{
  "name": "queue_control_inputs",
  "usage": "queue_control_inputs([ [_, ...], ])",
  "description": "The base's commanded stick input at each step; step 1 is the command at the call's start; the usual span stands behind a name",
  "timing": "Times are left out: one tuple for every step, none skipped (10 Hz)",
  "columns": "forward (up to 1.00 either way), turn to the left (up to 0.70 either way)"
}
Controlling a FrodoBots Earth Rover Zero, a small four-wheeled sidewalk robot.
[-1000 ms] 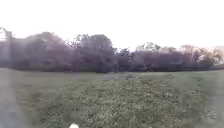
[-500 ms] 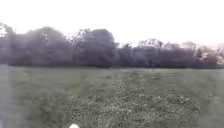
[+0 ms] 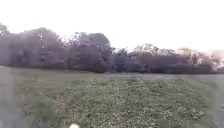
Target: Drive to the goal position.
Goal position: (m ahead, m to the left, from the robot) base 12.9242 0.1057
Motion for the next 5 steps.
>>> queue_control_inputs([
  [0.85,0.0],
  [0.85,0.0],
  [0.85,0.0],
  [0.85,0.0],
  [0.85,0.0],
])
